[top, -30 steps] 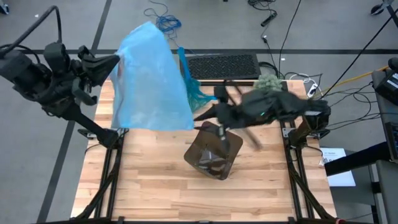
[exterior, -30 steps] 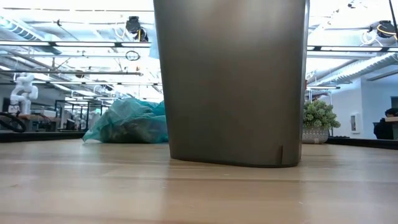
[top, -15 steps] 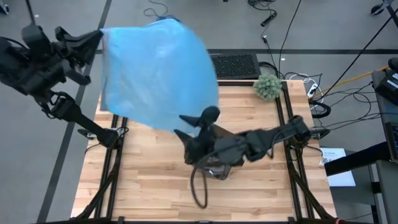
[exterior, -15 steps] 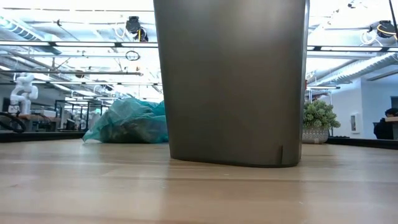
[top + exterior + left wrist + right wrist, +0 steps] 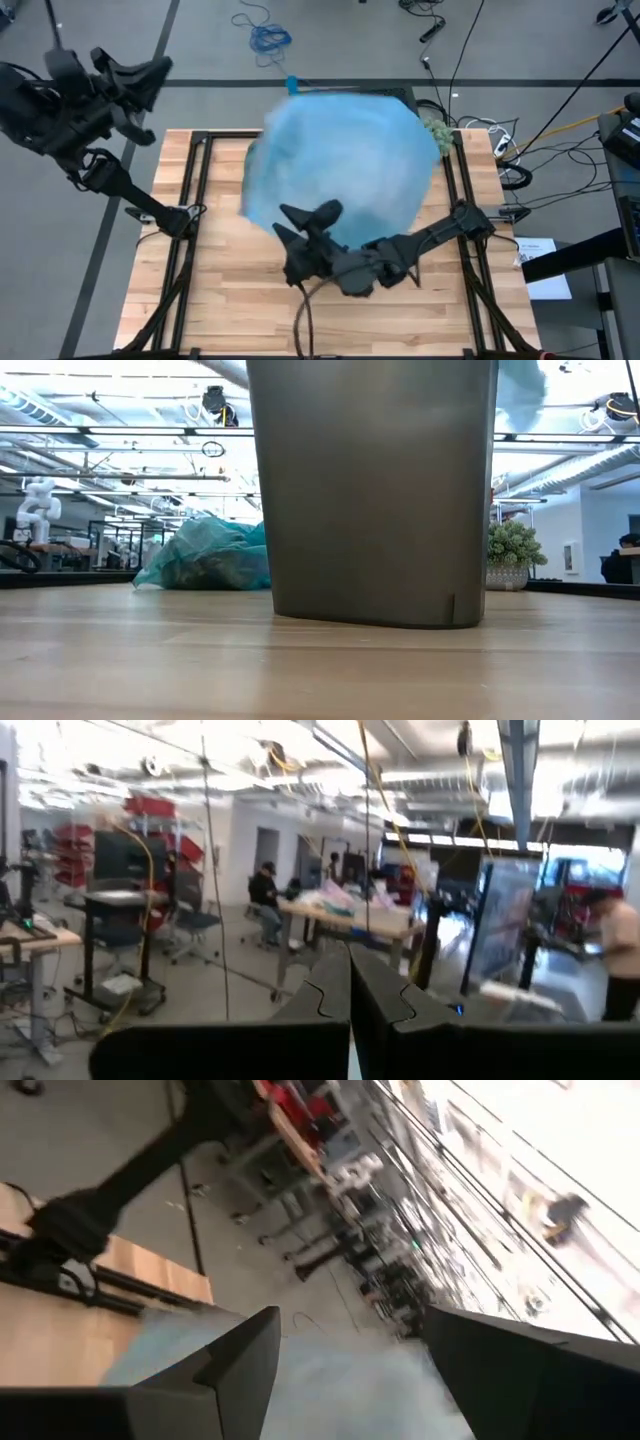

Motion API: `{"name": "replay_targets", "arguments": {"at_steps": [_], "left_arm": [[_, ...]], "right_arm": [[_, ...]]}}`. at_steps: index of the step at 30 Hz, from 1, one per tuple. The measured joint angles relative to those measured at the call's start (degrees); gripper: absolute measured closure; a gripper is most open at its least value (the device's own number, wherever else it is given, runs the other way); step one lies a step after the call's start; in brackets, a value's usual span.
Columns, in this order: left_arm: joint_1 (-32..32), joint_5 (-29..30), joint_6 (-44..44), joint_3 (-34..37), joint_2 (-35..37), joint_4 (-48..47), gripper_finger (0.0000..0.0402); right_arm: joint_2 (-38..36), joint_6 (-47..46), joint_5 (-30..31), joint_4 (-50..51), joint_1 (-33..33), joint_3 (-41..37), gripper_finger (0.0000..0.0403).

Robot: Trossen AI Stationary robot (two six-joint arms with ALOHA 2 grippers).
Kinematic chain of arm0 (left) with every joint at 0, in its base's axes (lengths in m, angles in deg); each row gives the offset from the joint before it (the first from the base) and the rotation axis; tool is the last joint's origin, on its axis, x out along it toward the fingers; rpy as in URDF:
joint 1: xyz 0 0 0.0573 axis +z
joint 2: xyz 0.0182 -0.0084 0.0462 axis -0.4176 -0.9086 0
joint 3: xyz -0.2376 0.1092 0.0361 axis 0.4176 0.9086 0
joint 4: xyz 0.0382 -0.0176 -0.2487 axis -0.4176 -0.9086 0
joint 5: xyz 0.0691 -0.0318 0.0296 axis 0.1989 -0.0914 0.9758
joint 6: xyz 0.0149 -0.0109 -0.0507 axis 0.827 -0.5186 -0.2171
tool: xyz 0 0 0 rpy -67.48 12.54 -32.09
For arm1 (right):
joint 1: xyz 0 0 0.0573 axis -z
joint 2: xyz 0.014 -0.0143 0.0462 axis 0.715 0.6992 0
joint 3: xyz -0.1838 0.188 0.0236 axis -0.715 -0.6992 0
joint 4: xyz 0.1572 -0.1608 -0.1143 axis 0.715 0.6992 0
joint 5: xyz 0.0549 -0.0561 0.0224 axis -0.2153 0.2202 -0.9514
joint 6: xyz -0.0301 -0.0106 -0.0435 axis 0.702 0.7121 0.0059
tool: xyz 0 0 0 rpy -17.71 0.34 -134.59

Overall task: Place trash/remove bag and relplace
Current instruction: Insert the new trash bag into the trash bin

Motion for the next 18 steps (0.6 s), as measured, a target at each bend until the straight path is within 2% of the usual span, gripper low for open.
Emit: {"name": "replay_targets", "arguments": {"at_steps": [3,7,12,18], "left_arm": [[-1.38,0.06,-4.63,0.02,-0.02,-5.57,0.0402],[-3.62,-0.25,-12.81,0.05,-0.09,-14.52,0.0402],[-5.99,-3.79,-22.19,0.06,-0.05,-23.06,0.0402],[-6.92,-6.58,-29.26,0.07,-0.07,-29.62,0.0402]], "right_arm": [[-1.20,0.62,5.58,-4.43,-2.51,0.00,0.0160],[-3.46,4.11,13.48,-17.09,-6.50,0.04,0.0160],[-6.69,-4.70,22.83,-22.87,-12.01,0.04,0.0160],[-8.83,-13.02,23.18,-22.99,-16.61,0.04,0.0160]]}}
